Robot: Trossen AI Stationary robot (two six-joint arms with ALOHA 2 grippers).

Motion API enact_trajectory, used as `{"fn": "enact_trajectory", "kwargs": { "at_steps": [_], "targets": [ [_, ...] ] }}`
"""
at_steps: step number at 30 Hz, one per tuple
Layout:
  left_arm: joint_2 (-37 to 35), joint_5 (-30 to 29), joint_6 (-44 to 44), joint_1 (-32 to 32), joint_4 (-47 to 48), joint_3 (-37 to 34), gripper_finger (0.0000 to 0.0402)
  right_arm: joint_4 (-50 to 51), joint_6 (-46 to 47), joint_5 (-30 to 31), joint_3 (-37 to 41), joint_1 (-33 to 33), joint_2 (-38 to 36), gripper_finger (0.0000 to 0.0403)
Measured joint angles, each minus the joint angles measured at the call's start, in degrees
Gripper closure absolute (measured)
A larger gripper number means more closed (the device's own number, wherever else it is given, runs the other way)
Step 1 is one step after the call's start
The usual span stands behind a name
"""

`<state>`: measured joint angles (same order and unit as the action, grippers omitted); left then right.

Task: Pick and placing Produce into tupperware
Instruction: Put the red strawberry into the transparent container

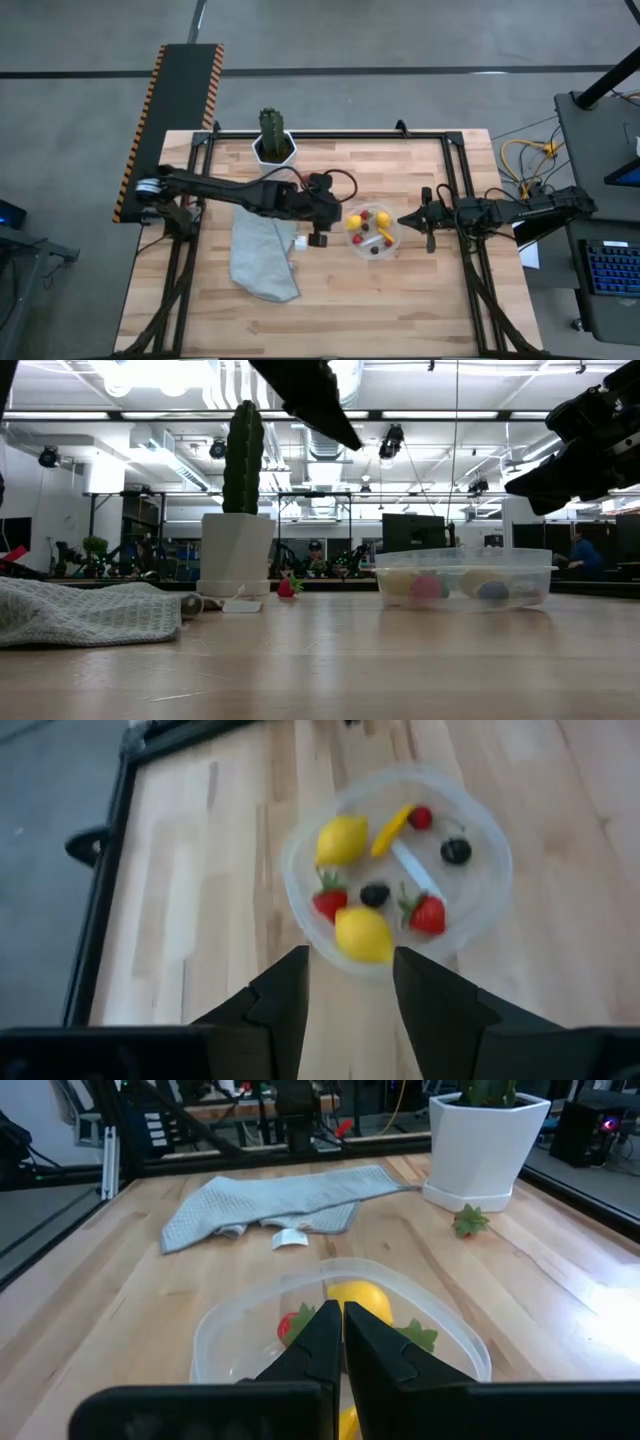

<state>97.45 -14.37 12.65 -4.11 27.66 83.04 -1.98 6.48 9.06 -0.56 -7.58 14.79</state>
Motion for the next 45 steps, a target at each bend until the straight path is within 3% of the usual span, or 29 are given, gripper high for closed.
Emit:
{"fn": "enact_trajectory", "kwargs": {
  "at_steps": [9, 18, 31, 45],
  "targets": [
    [-0.1, -2.7, 1.3, 5.9, 0.0, -6.5, 0.0269, 0.0, 0.0, 0.0, 0.0, 0.0, 0.0, 0.0394],
    [0.8, -3.5, 4.5, 13.3, -7.6, -12.3, 0.0269, 0.1, -0.3, 0.0, 0.0, 0.0, 0.0, 0.0394],
    [3.3, -4.0, 7.8, 18.7, -9.9, -12.2, 0.0269, 0.3, -2.2, 0.0, 0.0, 0.0, 0.0, 0.0394],
    [6.9, -3.9, 10.7, 19.2, -10.1, -12.3, 0.0269, 0.4, -1.7, -0.1, 0.0, 0.0, 1.8, 0.0394]
  ]
}}
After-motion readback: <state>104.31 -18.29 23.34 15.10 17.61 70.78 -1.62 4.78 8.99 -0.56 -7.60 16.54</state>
